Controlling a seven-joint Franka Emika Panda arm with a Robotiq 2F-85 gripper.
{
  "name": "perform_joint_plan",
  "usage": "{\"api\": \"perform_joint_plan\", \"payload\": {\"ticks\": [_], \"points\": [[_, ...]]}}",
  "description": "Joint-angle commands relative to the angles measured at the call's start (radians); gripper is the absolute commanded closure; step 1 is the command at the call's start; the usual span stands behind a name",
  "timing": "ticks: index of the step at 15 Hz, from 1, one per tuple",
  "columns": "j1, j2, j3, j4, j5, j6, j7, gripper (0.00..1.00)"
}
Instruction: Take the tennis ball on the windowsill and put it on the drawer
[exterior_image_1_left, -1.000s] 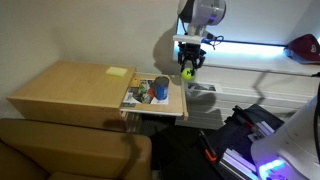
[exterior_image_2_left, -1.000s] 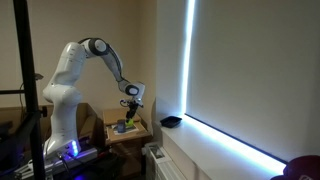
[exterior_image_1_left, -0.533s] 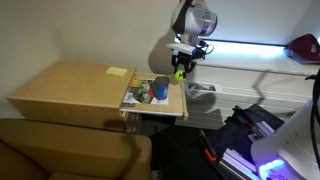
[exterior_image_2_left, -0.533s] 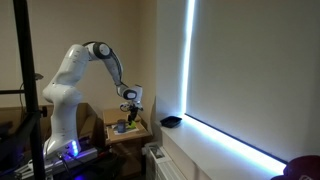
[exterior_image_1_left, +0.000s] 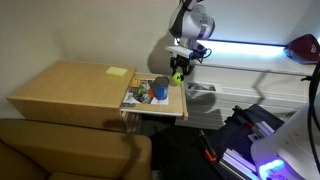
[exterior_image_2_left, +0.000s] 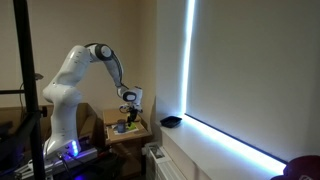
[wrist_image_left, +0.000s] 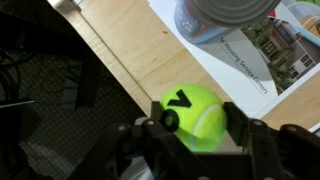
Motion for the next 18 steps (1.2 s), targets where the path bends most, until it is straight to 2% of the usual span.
{"api": "perform_joint_plan", "payload": {"ticks": [1,5,9,18], "points": [[-0.017,0.036,0.054,0.02,0.09,0.096,-0.059,0.62],[-0.022,0.082,0.086,0.048,0.142,0.192,-0.096,0.62],[-0.023,0.133,0.066,0.071,0.126,0.231,-0.078,0.62],[-0.058,0.197,0.073,0.121,0.13,0.209,-0.077,0.62]]}}
